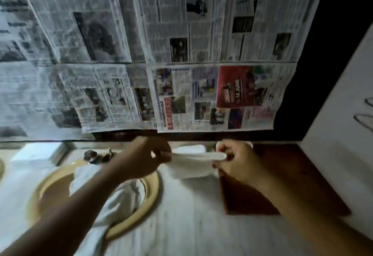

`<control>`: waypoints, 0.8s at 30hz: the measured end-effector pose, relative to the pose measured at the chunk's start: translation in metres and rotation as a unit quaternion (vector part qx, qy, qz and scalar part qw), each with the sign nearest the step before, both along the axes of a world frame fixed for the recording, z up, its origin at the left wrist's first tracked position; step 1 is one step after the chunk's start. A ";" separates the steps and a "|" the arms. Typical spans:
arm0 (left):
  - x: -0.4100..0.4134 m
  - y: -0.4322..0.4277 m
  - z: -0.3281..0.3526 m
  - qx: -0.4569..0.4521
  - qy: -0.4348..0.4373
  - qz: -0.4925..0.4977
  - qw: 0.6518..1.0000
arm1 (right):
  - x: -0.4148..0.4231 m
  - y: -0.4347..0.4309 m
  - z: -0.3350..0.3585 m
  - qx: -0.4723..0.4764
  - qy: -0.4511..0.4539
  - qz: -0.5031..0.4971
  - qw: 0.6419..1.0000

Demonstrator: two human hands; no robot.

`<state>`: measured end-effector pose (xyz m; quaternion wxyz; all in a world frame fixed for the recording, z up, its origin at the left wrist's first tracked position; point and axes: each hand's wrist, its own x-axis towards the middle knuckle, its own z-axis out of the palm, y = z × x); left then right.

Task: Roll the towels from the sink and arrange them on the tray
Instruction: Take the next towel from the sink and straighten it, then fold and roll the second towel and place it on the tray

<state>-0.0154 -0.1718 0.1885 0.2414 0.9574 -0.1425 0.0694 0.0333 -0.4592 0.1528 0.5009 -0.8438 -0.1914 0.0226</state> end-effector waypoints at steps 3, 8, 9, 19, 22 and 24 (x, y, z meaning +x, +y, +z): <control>-0.050 -0.011 -0.091 0.001 0.118 -0.002 0.993 | -0.061 -0.009 -0.095 -0.016 0.051 0.005 0.999; -0.143 -0.019 -0.202 -0.053 0.262 -0.047 0.962 | -0.176 -0.028 -0.225 -0.076 0.065 -0.112 0.989; -0.157 -0.020 -0.219 -0.057 0.283 -0.054 0.956 | -0.195 -0.030 -0.238 -0.086 0.057 -0.111 0.988; -0.210 -0.027 -0.288 -0.090 0.288 0.020 0.953 | -0.234 -0.032 -0.253 -0.161 0.255 -0.123 0.945; -0.215 -0.033 -0.292 -0.107 0.297 0.040 0.948 | -0.237 -0.032 -0.256 -0.176 0.281 -0.143 0.933; -0.213 -0.036 -0.295 -0.117 0.302 0.054 0.945 | -0.235 -0.030 -0.256 -0.168 0.300 -0.153 0.927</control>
